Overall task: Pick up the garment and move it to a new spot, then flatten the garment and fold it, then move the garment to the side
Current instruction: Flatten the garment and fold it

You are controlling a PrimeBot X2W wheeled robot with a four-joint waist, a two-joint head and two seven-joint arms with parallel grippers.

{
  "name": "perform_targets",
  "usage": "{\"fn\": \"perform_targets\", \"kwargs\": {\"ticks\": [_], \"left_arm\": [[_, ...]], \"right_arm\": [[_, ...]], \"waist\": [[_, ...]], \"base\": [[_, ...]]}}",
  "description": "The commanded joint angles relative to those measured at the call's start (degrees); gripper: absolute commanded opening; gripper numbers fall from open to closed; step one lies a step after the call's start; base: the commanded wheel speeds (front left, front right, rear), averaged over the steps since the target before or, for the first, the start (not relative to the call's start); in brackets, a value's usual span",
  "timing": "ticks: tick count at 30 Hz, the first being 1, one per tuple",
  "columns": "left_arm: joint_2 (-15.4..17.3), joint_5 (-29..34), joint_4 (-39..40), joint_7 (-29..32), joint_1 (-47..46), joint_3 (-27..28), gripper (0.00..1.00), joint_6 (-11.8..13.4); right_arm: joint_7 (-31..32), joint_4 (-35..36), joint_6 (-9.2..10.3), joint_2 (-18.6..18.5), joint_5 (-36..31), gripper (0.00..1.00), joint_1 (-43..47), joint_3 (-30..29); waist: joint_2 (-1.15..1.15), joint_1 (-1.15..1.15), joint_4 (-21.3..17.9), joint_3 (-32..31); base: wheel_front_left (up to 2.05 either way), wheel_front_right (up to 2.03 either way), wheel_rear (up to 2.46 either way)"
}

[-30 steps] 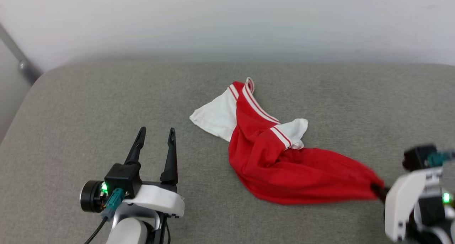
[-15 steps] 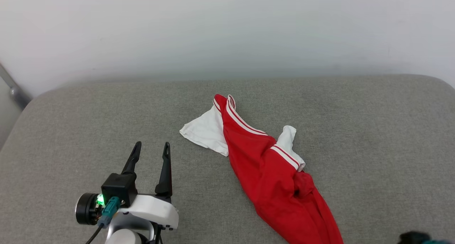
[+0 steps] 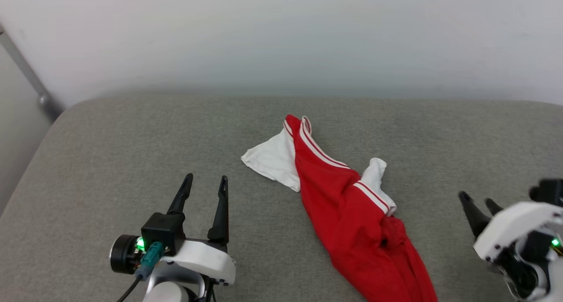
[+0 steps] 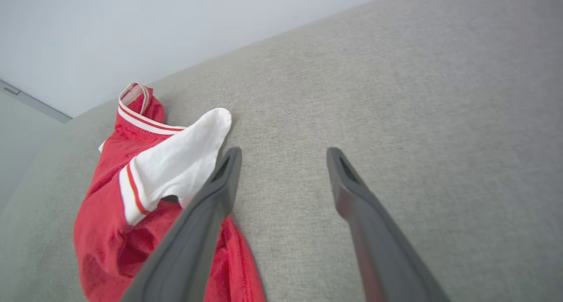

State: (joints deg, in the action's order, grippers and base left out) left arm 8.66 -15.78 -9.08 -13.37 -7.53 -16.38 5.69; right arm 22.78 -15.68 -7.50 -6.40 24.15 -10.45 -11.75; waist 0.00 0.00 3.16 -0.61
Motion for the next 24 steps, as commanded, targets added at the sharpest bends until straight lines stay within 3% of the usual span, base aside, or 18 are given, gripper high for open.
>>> {"fn": "perform_targets", "kwargs": {"ticks": [1, 7, 17, 23, 24], "left_arm": [[-0.05, 0.32, -0.15, -0.35, -0.5, -0.21, 1.0, -0.14], [-1.69, 0.65, -1.28, -0.88, -2.49, -2.37, 1.0, -0.94], [-4.29, 0.81, -2.14, -1.75, -8.02, -4.75, 1.0, -2.13], [-5.09, 0.53, -2.16, -1.92, -9.54, -4.71, 1.0, -2.01], [-5.13, 0.62, -2.08, -1.9, -9.48, -4.58, 1.0, -2.0]], "right_arm": [[0.58, -1.09, 0.02, -0.4, 0.2, 1.0, -1.77, 0.68], [12.32, -11.29, 0.02, -2.68, 3.95, 1.0, -11.34, 8.44], [21.01, -22.77, 0.02, -7.26, 3.77, 1.0, -24.0, 14.89], [24.66, -27.93, 0.02, -7.15, 4.99, 1.0, -24.73, 18.41], [24.94, -28.57, 0.02, -6.9, 5.15, 0.75, -24.46, 19.11]], "waist": [[0.0, 0.0, 0.9, 0.39], [0.0, 0.0, 4.16, 2.3], [0.0, 0.0, 9.5, 10.81], [0.0, 0.0, 10.53, 13.32], [0.0, 0.0, 10.51, 13.49]], "base": [[0.0, 0.0, 0.0], [0.0, 0.0, 0.0], [0.0, 0.0, 0.0], [0.0, 0.0, 0.0], [0.0, 0.0, 0.0]]}}
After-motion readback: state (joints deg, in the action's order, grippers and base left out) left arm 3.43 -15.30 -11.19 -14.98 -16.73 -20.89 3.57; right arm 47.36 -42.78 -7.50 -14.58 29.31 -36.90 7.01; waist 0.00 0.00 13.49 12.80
